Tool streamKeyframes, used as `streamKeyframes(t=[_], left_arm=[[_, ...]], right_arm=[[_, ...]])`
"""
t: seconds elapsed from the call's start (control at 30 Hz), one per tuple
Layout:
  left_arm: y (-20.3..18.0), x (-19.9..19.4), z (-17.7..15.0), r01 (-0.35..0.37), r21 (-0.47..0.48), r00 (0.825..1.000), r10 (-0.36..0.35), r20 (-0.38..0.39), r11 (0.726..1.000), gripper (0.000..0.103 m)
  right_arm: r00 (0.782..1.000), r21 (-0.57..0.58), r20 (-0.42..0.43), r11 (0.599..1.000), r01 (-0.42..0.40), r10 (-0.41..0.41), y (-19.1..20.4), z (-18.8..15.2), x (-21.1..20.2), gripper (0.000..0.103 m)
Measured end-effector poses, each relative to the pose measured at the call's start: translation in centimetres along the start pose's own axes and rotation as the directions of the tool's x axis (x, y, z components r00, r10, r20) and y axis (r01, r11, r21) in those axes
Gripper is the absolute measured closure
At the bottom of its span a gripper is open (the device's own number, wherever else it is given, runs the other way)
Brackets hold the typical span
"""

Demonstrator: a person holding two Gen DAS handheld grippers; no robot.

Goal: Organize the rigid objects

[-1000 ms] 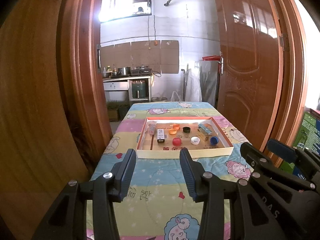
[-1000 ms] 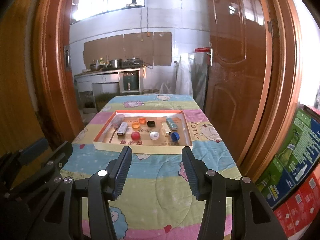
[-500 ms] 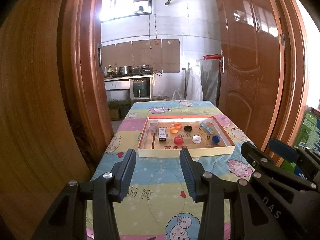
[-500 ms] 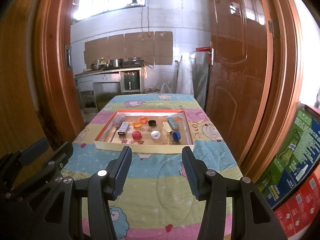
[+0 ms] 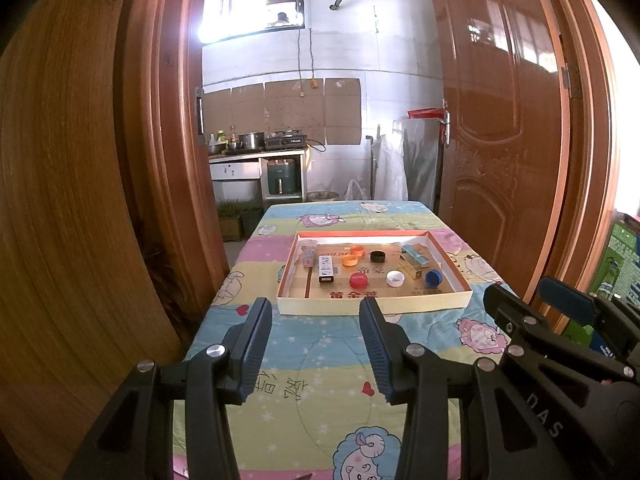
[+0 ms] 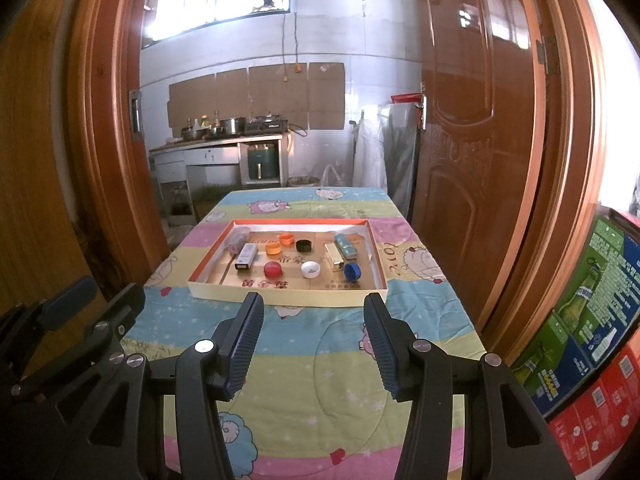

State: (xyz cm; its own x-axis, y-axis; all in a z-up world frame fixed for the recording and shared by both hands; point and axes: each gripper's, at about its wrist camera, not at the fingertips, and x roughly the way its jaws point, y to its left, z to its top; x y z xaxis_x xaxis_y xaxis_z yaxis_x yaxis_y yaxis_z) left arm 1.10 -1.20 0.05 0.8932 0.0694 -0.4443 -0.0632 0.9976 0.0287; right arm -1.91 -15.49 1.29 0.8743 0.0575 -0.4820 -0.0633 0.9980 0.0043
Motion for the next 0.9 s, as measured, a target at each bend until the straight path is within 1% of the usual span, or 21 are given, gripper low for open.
streamKeyframes(t=[0.9], left_arm=[[0.29, 0.08, -0.15, -0.009, 0.002, 1.000, 0.009, -0.005, 1.000, 0.058]], right_arm=[[1.000, 0.002, 0.000, 1.000, -0.002, 0.002, 0.05, 0.00, 0.04, 0.049]])
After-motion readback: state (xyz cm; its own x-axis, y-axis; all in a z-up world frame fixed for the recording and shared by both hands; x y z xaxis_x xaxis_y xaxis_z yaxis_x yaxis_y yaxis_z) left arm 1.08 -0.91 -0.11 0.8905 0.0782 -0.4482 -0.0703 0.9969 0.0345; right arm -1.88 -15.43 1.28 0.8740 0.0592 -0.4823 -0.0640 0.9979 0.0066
